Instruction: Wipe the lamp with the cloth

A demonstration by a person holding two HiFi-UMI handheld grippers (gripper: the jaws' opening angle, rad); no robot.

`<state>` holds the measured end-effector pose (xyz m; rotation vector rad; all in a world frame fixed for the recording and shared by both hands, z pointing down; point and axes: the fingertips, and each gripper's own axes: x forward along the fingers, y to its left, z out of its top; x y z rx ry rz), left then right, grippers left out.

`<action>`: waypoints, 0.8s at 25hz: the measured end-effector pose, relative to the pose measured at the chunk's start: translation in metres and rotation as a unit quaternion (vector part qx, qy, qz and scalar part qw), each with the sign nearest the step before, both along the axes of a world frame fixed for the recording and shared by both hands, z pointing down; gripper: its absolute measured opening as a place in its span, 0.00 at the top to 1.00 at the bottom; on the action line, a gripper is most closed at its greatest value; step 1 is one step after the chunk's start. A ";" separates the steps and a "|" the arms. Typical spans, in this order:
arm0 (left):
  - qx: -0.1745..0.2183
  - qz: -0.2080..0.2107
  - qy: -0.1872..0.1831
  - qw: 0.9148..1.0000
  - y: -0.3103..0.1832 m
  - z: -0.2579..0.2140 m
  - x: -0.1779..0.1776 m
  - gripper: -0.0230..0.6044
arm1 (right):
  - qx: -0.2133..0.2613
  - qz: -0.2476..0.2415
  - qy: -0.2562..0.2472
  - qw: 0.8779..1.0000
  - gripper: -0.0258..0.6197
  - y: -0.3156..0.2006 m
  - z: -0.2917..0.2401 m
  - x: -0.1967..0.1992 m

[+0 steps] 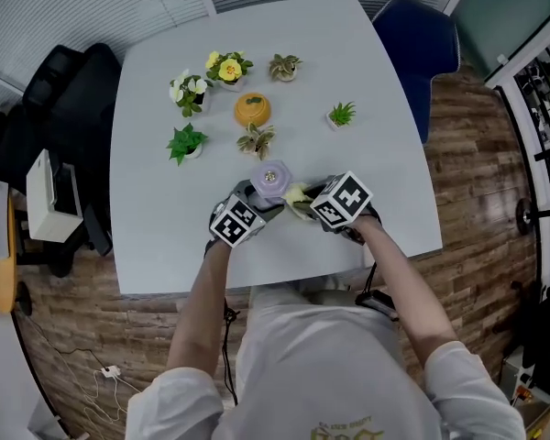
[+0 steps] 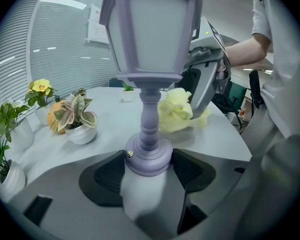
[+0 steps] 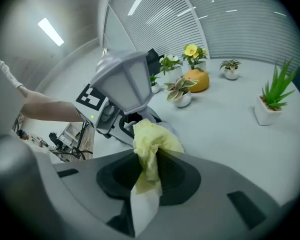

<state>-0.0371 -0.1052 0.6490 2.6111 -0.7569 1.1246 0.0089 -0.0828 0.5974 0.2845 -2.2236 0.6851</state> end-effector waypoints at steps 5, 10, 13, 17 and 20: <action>-0.020 -0.008 0.005 1.000 0.001 -0.002 0.003 0.48 | 0.028 0.059 -0.031 0.997 0.81 -0.013 -0.030 0.025; 0.004 -0.064 0.063 0.996 0.008 -0.024 0.000 0.48 | 0.078 0.136 -0.065 0.986 0.81 -0.018 -0.060 0.046; 0.031 -0.111 0.105 0.988 0.016 -0.051 -0.010 0.48 | 0.111 0.196 -0.090 0.970 0.81 -0.021 -0.082 0.057; 0.068 -0.167 0.158 0.971 0.034 -0.096 -0.021 0.49 | 0.179 0.283 -0.134 0.933 0.81 -0.023 -0.123 0.073; 0.100 -0.211 0.189 0.954 0.041 -0.130 -0.032 0.66 | 0.211 0.311 -0.159 0.913 0.81 -0.018 -0.148 0.075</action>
